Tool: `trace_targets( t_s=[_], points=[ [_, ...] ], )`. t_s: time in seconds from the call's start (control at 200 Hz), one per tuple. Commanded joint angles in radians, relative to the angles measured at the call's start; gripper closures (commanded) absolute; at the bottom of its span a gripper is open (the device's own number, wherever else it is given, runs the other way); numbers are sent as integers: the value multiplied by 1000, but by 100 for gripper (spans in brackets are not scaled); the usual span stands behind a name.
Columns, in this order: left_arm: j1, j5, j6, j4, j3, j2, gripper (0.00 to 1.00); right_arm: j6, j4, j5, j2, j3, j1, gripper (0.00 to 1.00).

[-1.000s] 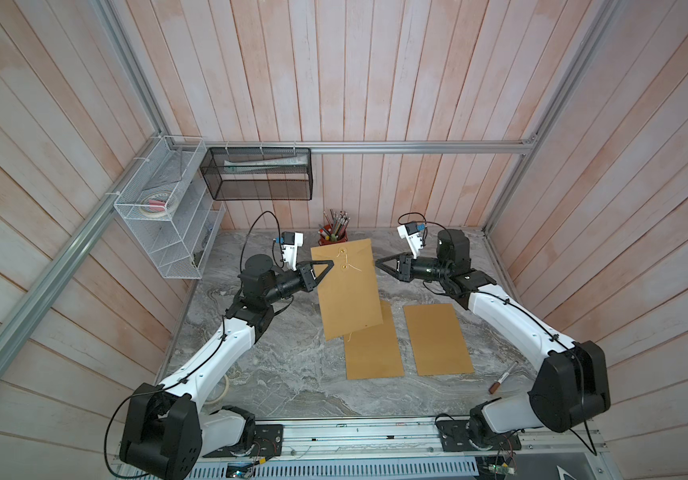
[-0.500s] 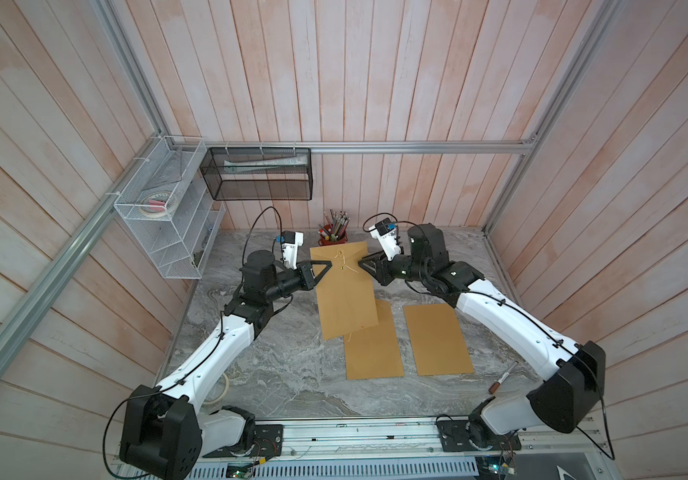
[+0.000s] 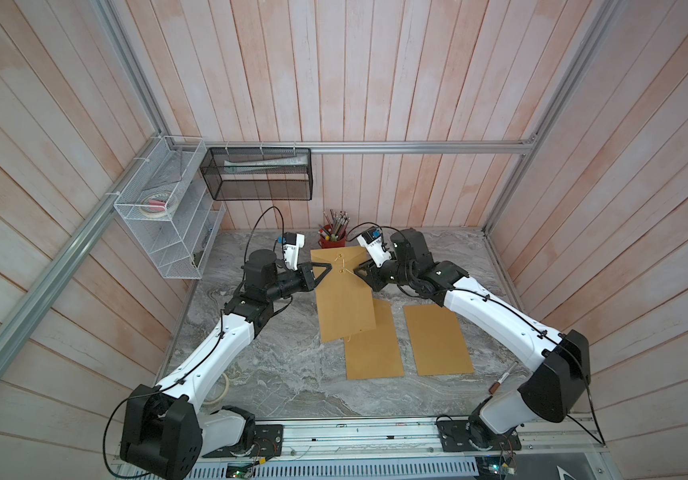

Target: Open the file bag

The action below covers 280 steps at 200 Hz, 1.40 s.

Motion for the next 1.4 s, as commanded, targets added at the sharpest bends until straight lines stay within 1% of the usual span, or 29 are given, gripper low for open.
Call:
trace_targets(
  t_s=[0.0, 0.46, 0.99, 1.25, 1.396],
  points=[
    [-5, 9, 17, 1, 34, 12, 100, -7, -20, 19, -9, 22, 11, 72],
    [-8, 14, 16, 4, 33, 29, 100, -11, -25, 18, -9, 36, 39, 72],
    [-9, 31, 14, 8, 39, 28, 100, -21, -41, 1, 59, 52, 44, 73],
    [-8, 37, 13, 14, 35, 28, 100, -18, -40, -7, 78, 51, 45, 75],
    [-9, 40, 11, 19, 34, 31, 100, -13, -30, -13, 83, 47, 45, 81]
  ],
)
